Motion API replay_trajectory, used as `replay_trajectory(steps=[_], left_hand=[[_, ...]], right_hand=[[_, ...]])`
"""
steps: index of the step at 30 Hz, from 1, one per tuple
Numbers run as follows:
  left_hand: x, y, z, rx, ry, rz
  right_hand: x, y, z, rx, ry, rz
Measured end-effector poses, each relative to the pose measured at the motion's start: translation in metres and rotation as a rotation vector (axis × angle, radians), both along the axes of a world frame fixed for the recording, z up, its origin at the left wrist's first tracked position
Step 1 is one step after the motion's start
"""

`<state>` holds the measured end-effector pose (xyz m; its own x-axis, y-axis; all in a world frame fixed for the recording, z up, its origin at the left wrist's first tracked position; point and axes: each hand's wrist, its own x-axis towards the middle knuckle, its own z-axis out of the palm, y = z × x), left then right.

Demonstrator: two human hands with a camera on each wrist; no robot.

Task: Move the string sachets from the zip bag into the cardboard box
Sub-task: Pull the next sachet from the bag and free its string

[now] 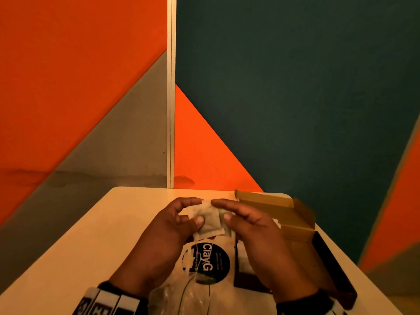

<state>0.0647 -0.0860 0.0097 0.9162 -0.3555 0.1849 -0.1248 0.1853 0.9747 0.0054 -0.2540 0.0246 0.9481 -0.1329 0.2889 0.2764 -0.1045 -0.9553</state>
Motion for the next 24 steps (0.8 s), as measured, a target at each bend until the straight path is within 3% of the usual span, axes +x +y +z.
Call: replay_trajectory(steps=[9,18,21,24], left_hand=[[0.0,0.006,0.007,0.166,-0.067,0.093],[-0.008,0.005,0.008,0.432,-0.246,0.064],[-0.01,0.002,0.008,0.331,-0.19,0.116],[-0.008,0.0,0.008,0.267,-0.174,0.363]], right_hand=[[0.013,-0.01,-0.009,-0.048,0.025,-0.236],[0.007,-0.004,-0.01,-0.283,0.052,-0.105],[0.01,-0.005,-0.012,-0.231,0.055,-0.158],[0.015,-0.008,-0.013,-0.092,0.041,-0.232]])
